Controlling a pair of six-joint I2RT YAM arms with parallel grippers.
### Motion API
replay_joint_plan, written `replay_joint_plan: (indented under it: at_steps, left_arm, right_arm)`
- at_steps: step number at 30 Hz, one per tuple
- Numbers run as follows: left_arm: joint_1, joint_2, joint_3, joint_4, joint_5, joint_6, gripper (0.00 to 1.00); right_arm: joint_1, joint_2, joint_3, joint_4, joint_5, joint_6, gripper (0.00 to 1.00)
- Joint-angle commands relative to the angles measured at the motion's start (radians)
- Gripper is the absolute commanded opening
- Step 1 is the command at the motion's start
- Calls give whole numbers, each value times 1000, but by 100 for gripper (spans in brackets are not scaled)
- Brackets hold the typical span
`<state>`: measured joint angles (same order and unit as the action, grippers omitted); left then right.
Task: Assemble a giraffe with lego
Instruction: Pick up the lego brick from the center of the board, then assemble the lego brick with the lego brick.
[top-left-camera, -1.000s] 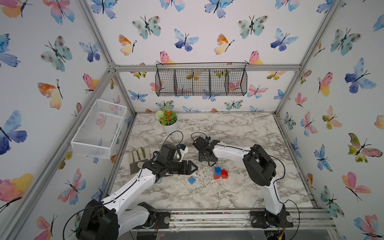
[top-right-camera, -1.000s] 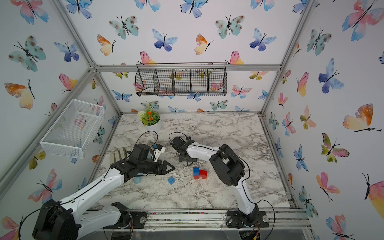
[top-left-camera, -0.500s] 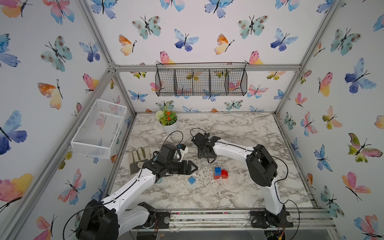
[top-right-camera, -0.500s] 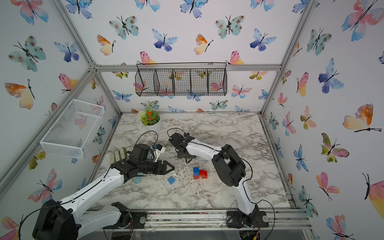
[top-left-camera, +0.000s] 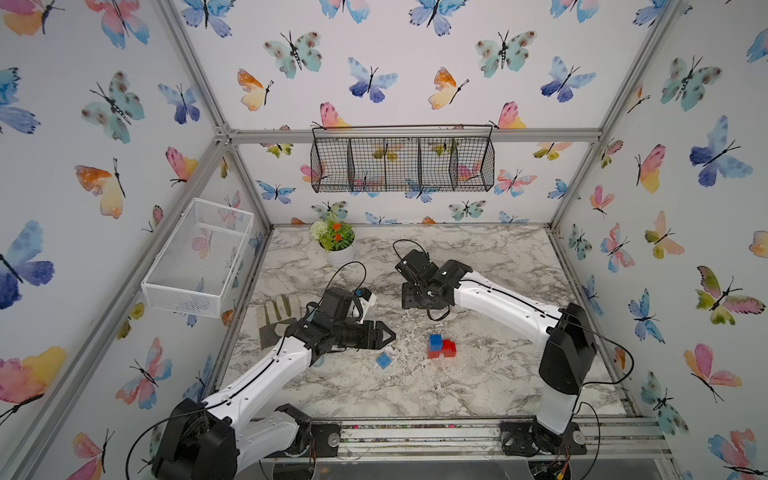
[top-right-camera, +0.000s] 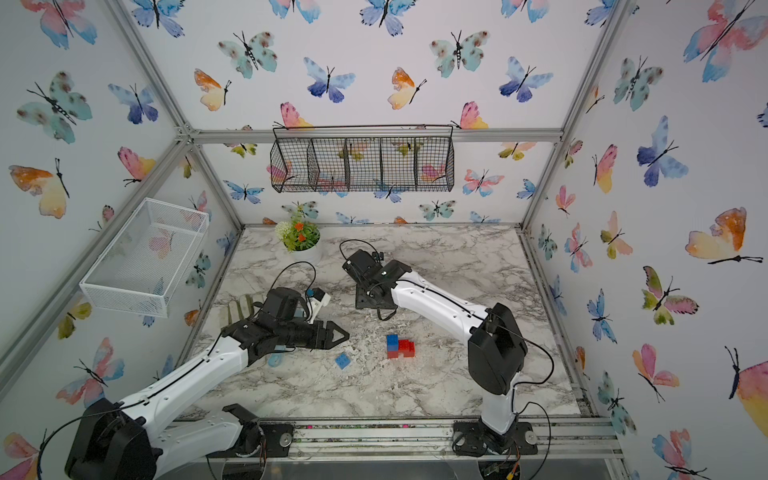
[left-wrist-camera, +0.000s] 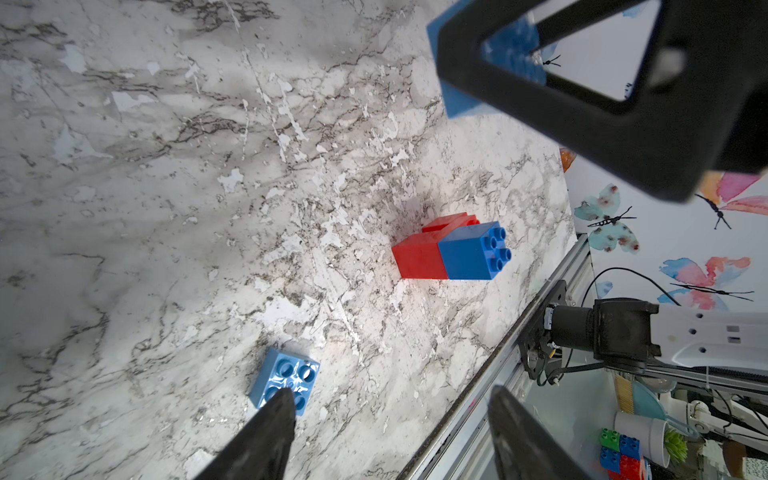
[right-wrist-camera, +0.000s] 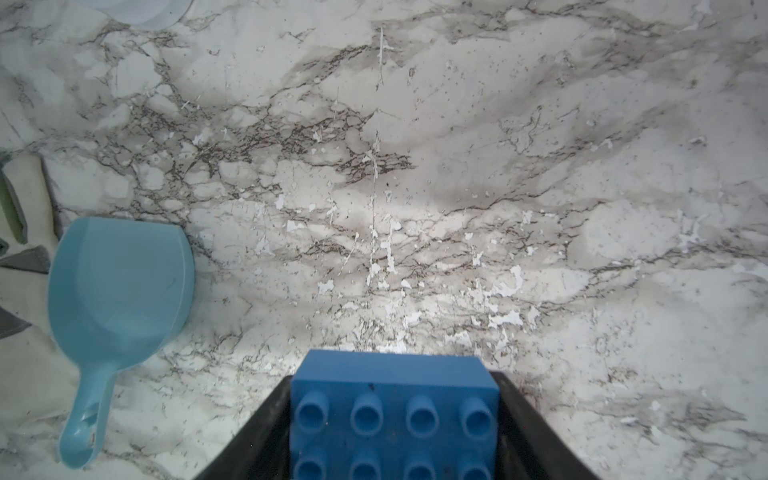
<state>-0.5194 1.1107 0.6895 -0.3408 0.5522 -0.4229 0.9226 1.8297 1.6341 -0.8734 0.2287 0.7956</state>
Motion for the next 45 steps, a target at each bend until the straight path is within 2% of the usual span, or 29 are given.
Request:
replay_joint_plan:
  at_steps: [1, 9, 19, 33, 45]
  left_arm:
    - [-5, 4, -8, 3, -9, 2, 73]
    - [-4, 3, -8, 2, -11, 3, 73]
    - [-4, 8, -7, 1, -11, 3, 73]
    - [-4, 10, -7, 0, -12, 5, 73]
    - [-4, 14, -7, 2, -9, 5, 73]
  right_arm:
    - [39, -30, 23, -118, 2, 16, 53]
    - [99, -109, -51, -181, 30, 78, 52]
    - [117, -207, -220, -112, 17, 126, 51]
    - [126, -195, -293, -46, -18, 136, 51]
    - [142, -185, -315, -48, -2, 152, 50]
